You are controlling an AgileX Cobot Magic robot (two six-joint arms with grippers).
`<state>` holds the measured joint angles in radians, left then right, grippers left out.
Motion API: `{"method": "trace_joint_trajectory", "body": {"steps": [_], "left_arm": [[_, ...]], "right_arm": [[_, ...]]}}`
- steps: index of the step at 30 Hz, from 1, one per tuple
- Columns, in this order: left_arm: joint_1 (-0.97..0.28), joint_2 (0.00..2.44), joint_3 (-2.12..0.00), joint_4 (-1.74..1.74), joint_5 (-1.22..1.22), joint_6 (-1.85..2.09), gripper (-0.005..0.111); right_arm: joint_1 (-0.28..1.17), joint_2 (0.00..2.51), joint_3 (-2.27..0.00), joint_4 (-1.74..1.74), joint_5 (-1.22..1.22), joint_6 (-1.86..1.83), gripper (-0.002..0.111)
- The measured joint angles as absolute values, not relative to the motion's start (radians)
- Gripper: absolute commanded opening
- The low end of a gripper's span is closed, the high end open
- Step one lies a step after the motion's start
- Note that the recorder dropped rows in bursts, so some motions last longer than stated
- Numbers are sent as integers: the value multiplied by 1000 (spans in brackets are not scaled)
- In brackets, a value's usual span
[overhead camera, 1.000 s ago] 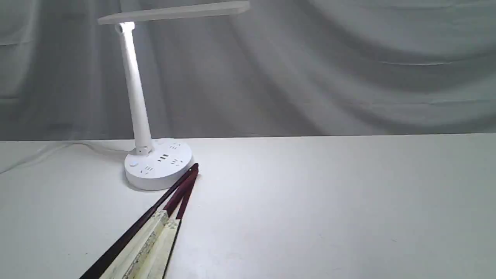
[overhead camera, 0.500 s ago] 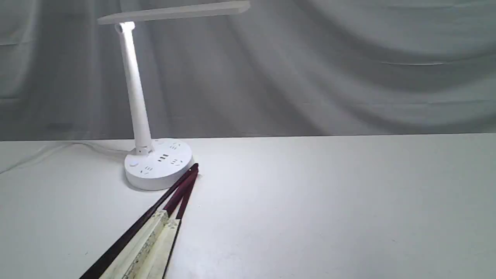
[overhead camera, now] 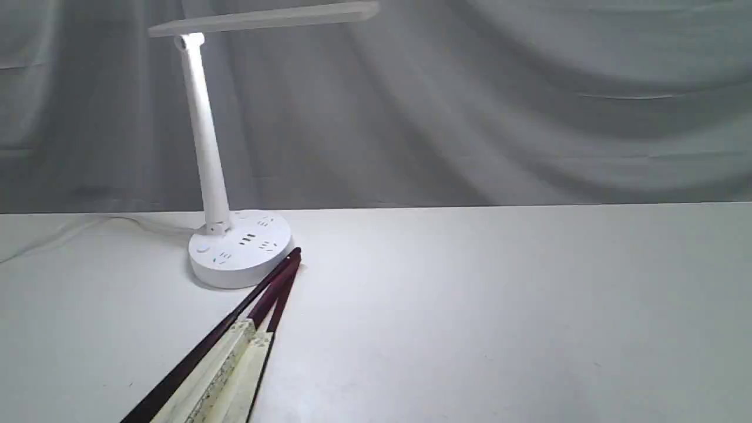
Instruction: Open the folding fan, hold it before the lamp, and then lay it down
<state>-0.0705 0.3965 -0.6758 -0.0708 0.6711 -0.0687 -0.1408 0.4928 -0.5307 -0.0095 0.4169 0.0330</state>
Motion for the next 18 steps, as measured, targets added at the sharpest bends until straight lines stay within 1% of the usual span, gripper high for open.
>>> {"method": "trace_joint_trajectory", "body": {"steps": [18], "left_arm": [[-71,737,-674,-69,640,-69,0]], "right_arm": [[-141,744,-531,0,413,33,0]]}}
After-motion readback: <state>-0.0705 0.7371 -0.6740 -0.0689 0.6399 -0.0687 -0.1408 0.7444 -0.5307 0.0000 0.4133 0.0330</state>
